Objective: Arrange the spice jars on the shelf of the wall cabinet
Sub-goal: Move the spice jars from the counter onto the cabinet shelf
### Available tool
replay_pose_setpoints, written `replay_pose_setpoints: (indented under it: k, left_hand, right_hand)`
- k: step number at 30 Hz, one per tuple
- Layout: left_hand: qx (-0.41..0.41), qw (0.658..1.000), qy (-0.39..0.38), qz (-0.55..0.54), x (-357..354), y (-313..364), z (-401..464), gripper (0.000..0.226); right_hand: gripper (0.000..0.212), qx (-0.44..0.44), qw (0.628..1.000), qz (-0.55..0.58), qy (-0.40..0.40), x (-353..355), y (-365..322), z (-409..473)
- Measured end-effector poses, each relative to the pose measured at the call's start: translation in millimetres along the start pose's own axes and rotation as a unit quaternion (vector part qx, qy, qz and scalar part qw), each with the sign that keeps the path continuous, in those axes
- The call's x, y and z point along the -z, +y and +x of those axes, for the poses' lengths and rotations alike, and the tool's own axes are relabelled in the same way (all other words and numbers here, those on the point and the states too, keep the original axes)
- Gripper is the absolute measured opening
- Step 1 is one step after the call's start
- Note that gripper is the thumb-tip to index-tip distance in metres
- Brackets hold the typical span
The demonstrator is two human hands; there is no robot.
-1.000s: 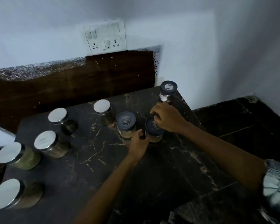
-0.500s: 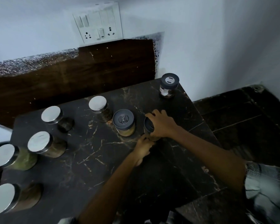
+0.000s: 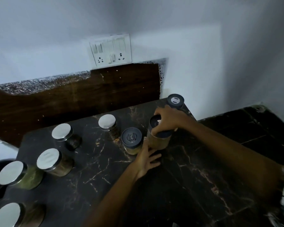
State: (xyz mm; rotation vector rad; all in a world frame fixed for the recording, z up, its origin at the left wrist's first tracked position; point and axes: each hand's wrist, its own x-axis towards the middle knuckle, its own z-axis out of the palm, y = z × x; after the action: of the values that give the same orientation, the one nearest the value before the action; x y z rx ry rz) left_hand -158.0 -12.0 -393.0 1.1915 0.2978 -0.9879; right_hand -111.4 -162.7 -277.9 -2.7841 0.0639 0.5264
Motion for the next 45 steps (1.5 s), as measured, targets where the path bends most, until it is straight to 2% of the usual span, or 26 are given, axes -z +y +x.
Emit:
replay_pose_setpoints:
  k: [3, 5, 10, 13, 15, 18, 20, 24, 27, 30, 32, 34, 37, 42, 45]
  left_hand:
    - [-0.015, 0.991, -0.064, -0.117, 0.5, 20.6, -13.0, 0.085]
    - [-0.022, 0.983, -0.090, -0.158, -0.9, 34.5, -23.3, 0.091]
    - [-0.061, 0.974, -0.107, -0.190, -1.7, 55.2, -41.0, 0.090]
    - [-0.094, 0.967, -0.103, -0.214, -3.6, 63.3, -48.0, 0.084]
    - [-0.114, 0.962, -0.105, -0.226, -3.8, 67.5, -52.7, 0.078]
    - [-0.135, 0.956, -0.139, -0.222, 2.6, 72.5, -65.0, 0.070]
    - [-0.139, 0.951, -0.171, -0.216, 7.9, 75.8, -73.3, 0.069]
    - [-0.153, 0.946, -0.236, -0.164, 13.2, 80.9, -87.7, 0.088]
    - [-0.159, 0.938, -0.261, -0.166, 12.8, 82.5, -93.1, 0.094]
    - [-0.186, 0.940, -0.234, -0.163, 11.5, 84.5, -93.5, 0.091]
    - [-0.219, 0.945, -0.205, -0.129, 9.8, 85.9, -93.5, 0.077]
    - [-0.244, 0.948, -0.183, -0.091, 10.0, 87.9, -94.8, 0.069]
    - [-0.263, 0.951, -0.159, -0.029, 16.3, 92.8, -99.1, 0.075]
    - [-0.314, 0.944, -0.074, 0.074, 21.8, 98.6, -104.3, 0.067]
    - [-0.347, 0.934, -0.026, 0.084, 18.4, 98.4, -106.6, 0.071]
  right_hand:
    - [0.061, 0.049, 0.992, 0.110, -0.029, 35.2, -15.0, -7.2]
    - [0.060, 0.070, 0.986, 0.146, -0.043, 53.6, -25.4, -14.3]
    - [0.071, 0.112, 0.983, 0.141, -0.045, 83.0, -47.5, -29.9]
    - [0.087, 0.100, 0.992, 0.080, 0.002, 85.2, -59.4, -33.9]
    - [0.089, 0.100, 0.992, 0.071, 0.029, 83.3, -65.6, -34.4]
    - [0.072, 0.128, 0.983, 0.125, 0.035, 87.9, -73.0, -37.1]
    - [0.066, 0.149, 0.976, 0.161, 0.010, 96.7, -73.3, -39.7]
    - [0.067, 0.185, 0.960, 0.201, -0.060, 111.4, -69.0, -45.6]
    - [0.068, 0.203, 0.951, 0.219, -0.075, 115.5, -70.0, -47.1]
    - [0.080, 0.163, 0.960, 0.226, -0.031, 111.6, -77.6, -46.3]
    - [0.092, 0.127, 0.968, 0.215, 0.000, 106.8, -81.9, -43.7]
    - [0.081, 0.130, 0.965, 0.225, 0.016, 104.5, -83.6, -42.6]
    - [0.065, 0.153, 0.957, 0.246, 0.007, 108.8, -81.0, -44.1]
    - [0.063, 0.215, 0.938, 0.270, -0.030, 109.9, -78.5, -48.2]
    - [0.067, 0.200, 0.940, 0.278, 0.011, 107.3, -82.4, -46.6]
